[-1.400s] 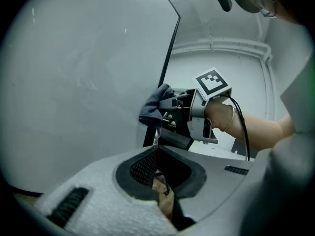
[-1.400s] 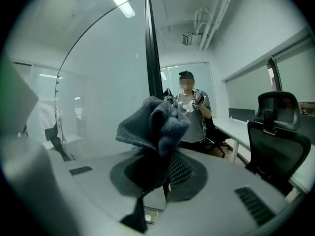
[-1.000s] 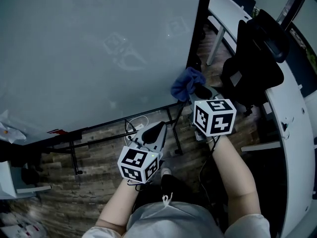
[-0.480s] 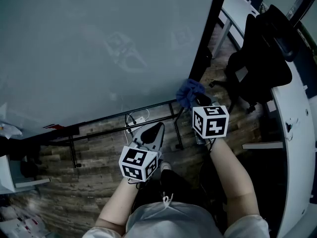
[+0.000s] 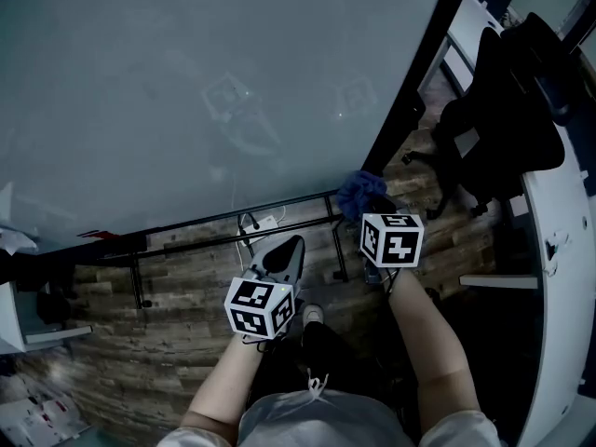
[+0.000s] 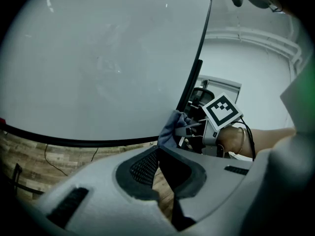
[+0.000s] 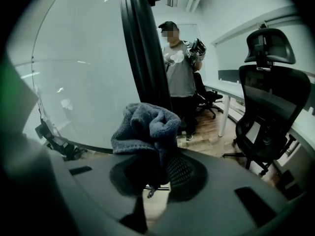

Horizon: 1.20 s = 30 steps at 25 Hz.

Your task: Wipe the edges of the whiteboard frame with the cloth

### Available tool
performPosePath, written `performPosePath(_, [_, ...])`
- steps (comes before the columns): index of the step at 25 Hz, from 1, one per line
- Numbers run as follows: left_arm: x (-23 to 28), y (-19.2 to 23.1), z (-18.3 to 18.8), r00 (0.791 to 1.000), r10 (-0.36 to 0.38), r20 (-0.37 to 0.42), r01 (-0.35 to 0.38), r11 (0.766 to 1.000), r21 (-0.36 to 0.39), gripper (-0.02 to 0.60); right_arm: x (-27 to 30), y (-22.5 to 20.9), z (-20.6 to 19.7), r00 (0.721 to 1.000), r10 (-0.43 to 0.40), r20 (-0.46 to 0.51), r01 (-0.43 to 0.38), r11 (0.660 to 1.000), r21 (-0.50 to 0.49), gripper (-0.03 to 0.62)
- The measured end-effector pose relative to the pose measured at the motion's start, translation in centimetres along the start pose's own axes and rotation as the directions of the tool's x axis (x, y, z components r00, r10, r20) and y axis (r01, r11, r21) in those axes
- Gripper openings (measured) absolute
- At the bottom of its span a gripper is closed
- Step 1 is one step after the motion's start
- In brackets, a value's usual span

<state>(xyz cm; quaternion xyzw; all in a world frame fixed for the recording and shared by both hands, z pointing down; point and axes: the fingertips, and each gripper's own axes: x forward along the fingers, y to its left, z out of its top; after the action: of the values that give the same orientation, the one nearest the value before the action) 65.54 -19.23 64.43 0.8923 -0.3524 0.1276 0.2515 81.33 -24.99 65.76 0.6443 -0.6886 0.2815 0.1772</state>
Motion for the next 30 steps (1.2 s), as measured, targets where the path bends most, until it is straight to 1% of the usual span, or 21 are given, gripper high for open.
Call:
performPosePath(5, [-0.1,0.6,-1.5,0.999,0.028,-0.017,-0.029,0.999,-0.039,0.018,1.0,1.3,-2.1,0.998,0.039,-0.052,-0.038,0.999,0.024,0.06])
performPosePath(8, [-0.7,1.3,-1.8,0.999,0.042,-0.019,-0.043,0.997,-0.061,0.018,1.7,2.8,-2.3,0.995,0.069,-0.067,-0.068,0.997,0.029,0.06])
performPosePath(11, [-2.0,2.3,-2.1,0.997,0.071,-0.026,-0.073,0.995,-0.066,0.018,2.2,4.6,-2.7,0.992,0.095,-0.081,-0.093,0.995,0.027,0.06])
performPosePath(15, [-4.0,4.3,-2.3,0.993,0.116,-0.023,-0.117,0.989,-0.086,0.018,2.6,6.5,-3.3,0.992,0.099,-0.084,-0.097,0.995,0.03,0.06])
performPosePath(20, [-7.3,7.0,-2.9,0.987,0.158,-0.022,-0.16,0.981,-0.109,0.018,3.0,10.0,-3.5,0.992,0.101,-0.074,-0.099,0.995,0.029,0.06])
performPosePath(24, [-9.8,8.4,-3.2,0.986,0.168,-0.023,-0.169,0.978,-0.122,0.018,3.5,13.2,-3.5,0.993,0.099,-0.065,-0.1,0.995,0.001,0.06])
performPosePath(30, [-14.0,11.6,-2.9,0.983,0.185,-0.003,-0.183,0.974,-0.135,0.018,4.3,18.6,-3.3,0.995,0.085,-0.055,-0.085,0.996,-0.008,0.058])
